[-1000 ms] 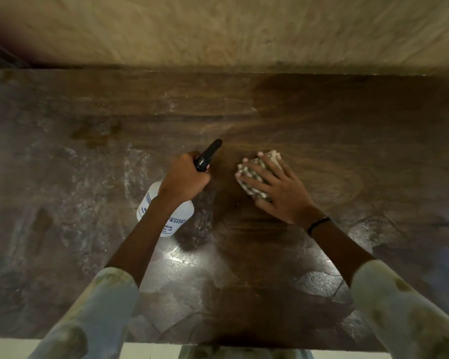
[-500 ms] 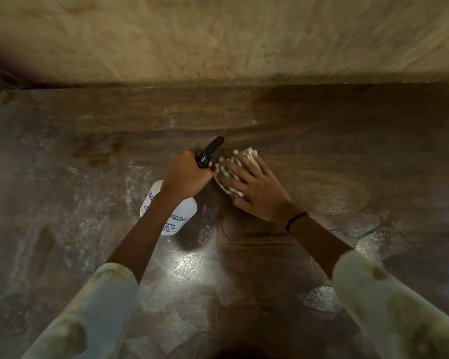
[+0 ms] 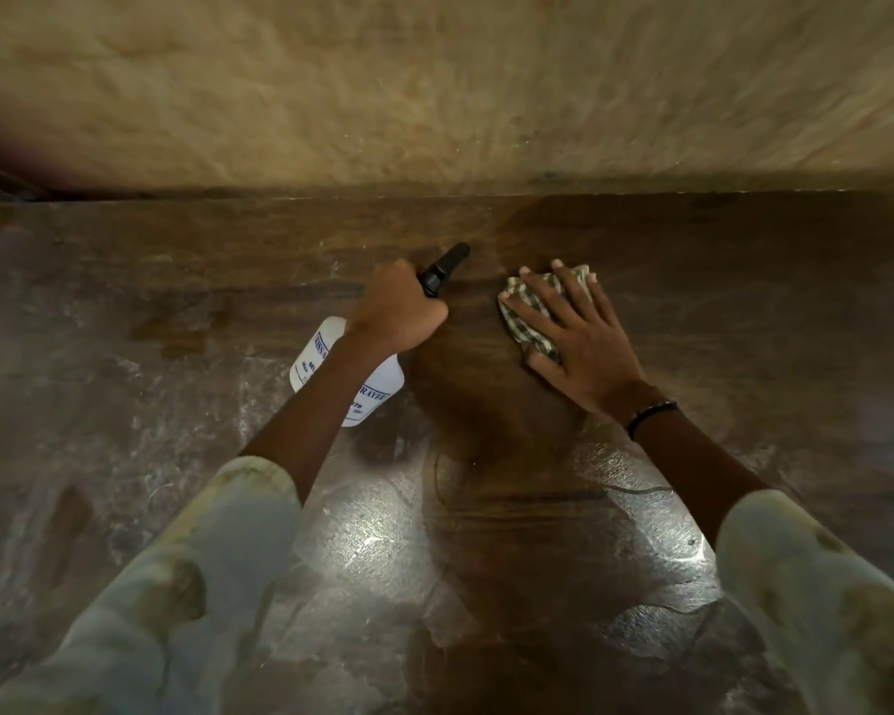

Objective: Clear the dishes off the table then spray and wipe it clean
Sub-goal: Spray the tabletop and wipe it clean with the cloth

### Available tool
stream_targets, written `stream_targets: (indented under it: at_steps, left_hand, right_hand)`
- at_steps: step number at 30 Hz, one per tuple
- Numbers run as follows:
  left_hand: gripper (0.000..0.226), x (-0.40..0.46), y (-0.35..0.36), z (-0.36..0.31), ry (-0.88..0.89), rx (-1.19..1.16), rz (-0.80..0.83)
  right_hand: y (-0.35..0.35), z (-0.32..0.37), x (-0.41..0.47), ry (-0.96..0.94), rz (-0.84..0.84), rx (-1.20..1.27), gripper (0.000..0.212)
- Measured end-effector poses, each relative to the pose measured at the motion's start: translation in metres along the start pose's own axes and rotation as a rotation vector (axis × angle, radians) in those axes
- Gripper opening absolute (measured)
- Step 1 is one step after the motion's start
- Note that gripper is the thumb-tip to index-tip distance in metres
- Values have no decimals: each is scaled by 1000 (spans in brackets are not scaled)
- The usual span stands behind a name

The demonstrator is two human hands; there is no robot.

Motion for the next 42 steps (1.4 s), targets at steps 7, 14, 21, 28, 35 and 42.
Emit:
stream_targets:
  at_steps: [7, 14, 21, 28, 35, 42]
  left_hand:
    - [27, 10, -17, 6, -27, 7, 18]
    - [5, -3, -35, 26, 25, -31, -41]
    - [14, -13, -58, 58, -28, -27, -99]
    - [12, -21, -70, 80, -35, -39, -118]
    - [16, -27, -80, 97, -54, -52, -145]
    - [15, -36, -89, 110, -64, -55, -138]
  right_hand:
    - [-10, -3, 17, 93, -32, 90, 64]
    - [-25, 34, 107, 344, -45, 247, 66]
    - [-8, 92, 92, -15, -2, 105, 53]
    - [-20, 32, 92, 100, -34, 22, 53]
    - [-15, 113, 156, 232, -45, 128, 64]
    - [-2, 103, 84, -160, -10, -20, 57]
Point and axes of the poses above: each hand's wrist, its own x-axis towards the middle knuckle, its own y-axis out of the palm, z = x × y, the point moved 4 cm from there along x, towards the middle knuckle, and after that the axes turned 7 degrees about z, right-handed, at the moved point
